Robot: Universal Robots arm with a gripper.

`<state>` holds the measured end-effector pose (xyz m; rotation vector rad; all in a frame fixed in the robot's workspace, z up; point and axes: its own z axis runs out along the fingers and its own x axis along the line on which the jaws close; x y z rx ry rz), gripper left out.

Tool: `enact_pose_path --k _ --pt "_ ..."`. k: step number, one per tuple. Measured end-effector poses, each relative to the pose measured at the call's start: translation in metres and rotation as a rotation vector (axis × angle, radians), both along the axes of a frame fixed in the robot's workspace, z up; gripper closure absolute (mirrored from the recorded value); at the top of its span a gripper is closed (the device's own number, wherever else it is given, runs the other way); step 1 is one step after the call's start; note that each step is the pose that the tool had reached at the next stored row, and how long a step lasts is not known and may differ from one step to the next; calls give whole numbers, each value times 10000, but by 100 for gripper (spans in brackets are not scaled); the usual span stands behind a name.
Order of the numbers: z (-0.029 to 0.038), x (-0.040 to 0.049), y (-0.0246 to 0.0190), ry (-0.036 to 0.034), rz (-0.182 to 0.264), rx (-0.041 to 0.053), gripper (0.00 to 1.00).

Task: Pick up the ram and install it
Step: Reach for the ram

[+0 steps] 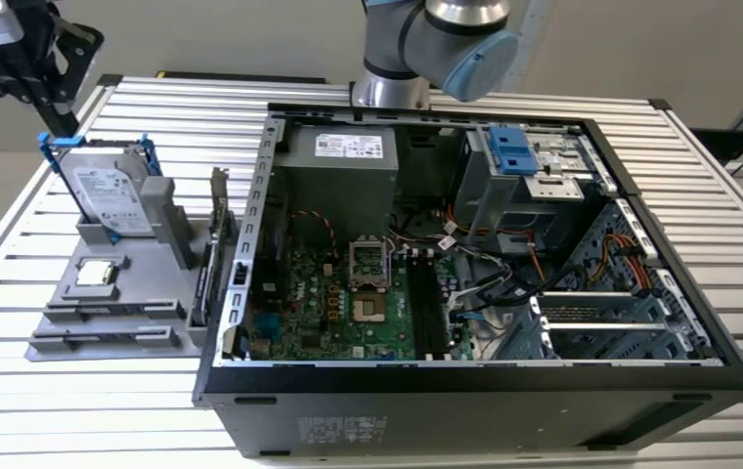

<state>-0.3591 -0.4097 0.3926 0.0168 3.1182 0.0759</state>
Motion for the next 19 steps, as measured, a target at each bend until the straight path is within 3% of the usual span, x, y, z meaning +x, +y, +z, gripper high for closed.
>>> enact_pose_path --k 10,19 --pt "0 -2 -58 -10 46 0 100" --pt "0 -2 -143 -11 66 0 100"
